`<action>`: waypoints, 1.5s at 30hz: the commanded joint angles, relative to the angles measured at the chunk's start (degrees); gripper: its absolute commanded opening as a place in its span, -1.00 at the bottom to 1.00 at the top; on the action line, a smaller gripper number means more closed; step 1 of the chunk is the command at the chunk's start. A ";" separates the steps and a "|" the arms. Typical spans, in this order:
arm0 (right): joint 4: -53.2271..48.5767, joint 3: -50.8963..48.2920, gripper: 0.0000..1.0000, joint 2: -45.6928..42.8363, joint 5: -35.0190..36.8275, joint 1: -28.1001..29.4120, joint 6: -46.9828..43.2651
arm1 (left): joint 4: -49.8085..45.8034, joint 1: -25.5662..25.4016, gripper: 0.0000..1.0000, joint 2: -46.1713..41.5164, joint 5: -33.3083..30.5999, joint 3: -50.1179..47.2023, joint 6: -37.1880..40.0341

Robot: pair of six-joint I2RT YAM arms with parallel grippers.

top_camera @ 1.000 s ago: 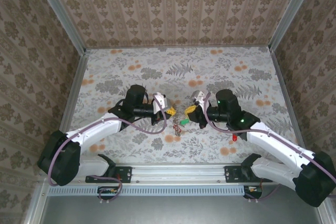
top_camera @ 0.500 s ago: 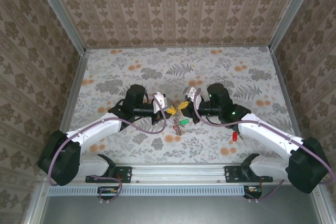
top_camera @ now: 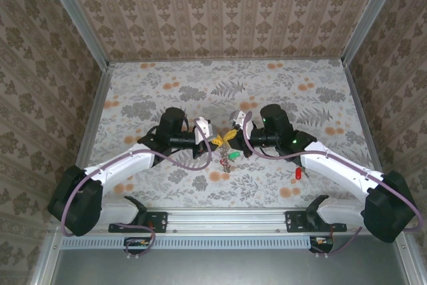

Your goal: Put the keys on the keyring

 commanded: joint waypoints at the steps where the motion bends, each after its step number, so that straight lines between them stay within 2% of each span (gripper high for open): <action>1: -2.15 0.90 -0.94 -1.17 -1.75 0.35 -1.58 | 1.09 -0.37 -1.00 0.11 1.24 0.61 -0.93; 8: 0.97 0.27 -0.90 -0.73 0.83 0.59 -0.68 | 0.89 -0.37 -1.00 0.05 1.75 0.70 -0.82; 15: 1.06 1.33 -0.92 0.99 6.17 2.09 -2.99 | 0.82 -0.44 -1.00 -0.10 1.94 0.72 -0.75; 22: 4.36 -1.16 -0.91 -1.06 13.74 3.02 -2.93 | 0.51 -0.45 -1.00 -0.37 2.44 0.62 -0.39; 29: 1.54 -0.87 -0.89 -1.40 19.36 3.78 -4.32 | 0.67 -0.48 -1.00 -0.40 3.26 0.71 0.13; 36: 0.27 -0.39 -0.87 -1.23 20.86 3.92 -3.95 | 0.73 -0.54 -1.00 -0.32 3.62 0.72 0.48; 40: 0.83 -1.29 -0.88 -2.20 18.46 3.96 -4.47 | 0.56 -0.54 -1.00 -0.28 3.60 0.81 0.48; 45: -2.14 -1.53 -0.85 -2.28 21.22 3.87 -5.16 | 1.77 -0.54 -1.00 -0.55 3.02 0.13 0.30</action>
